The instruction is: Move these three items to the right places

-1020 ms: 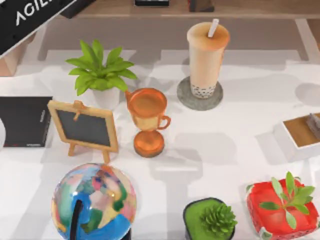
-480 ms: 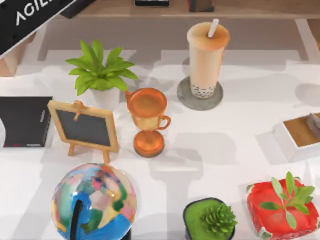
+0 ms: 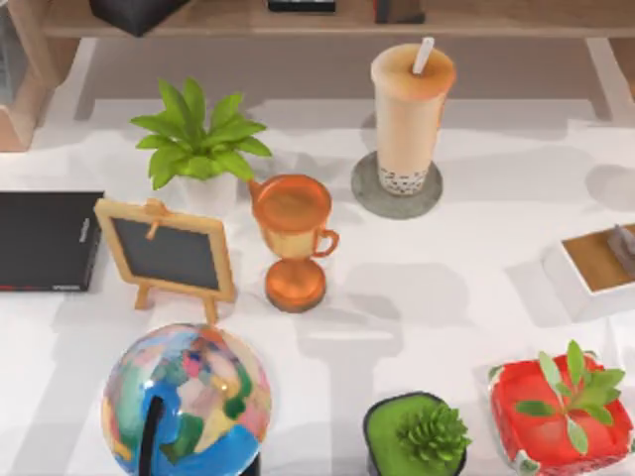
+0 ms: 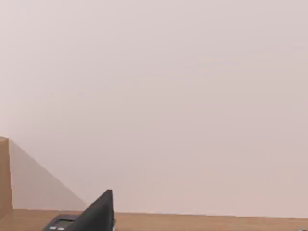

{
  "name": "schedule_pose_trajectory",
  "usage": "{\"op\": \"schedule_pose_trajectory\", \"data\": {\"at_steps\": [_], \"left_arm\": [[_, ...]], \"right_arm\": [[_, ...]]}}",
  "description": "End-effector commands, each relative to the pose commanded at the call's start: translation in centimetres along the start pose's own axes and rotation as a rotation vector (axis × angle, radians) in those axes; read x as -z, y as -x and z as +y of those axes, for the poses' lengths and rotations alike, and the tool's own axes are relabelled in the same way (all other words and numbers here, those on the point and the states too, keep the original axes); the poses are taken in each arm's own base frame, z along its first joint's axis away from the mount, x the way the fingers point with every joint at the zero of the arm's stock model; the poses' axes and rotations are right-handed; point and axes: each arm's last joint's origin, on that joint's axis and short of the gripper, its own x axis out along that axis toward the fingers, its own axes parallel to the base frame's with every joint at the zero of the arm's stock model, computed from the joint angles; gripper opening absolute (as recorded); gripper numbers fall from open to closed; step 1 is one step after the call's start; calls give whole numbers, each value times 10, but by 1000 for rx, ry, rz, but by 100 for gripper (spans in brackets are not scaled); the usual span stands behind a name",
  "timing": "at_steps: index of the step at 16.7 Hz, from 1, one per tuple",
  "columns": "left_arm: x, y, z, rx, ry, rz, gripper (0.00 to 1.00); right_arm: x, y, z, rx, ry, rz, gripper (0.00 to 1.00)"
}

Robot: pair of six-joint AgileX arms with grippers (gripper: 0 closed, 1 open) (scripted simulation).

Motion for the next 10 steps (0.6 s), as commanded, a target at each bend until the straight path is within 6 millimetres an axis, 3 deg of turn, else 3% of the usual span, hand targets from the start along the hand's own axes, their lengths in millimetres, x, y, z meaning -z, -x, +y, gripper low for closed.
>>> {"op": "schedule_pose_trajectory", "data": {"at_steps": [3,6,10], "left_arm": [[-16,-10,77,-43,-33,-101,100],[-20,-7,158,-78,-93,-168,100],[-3,13,249,-93,-162,-165,100]], "right_arm": [[0,0,0,0,0,0,100],[0,0,0,0,0,0,100],[0,0,0,0,0,0,100]]}}
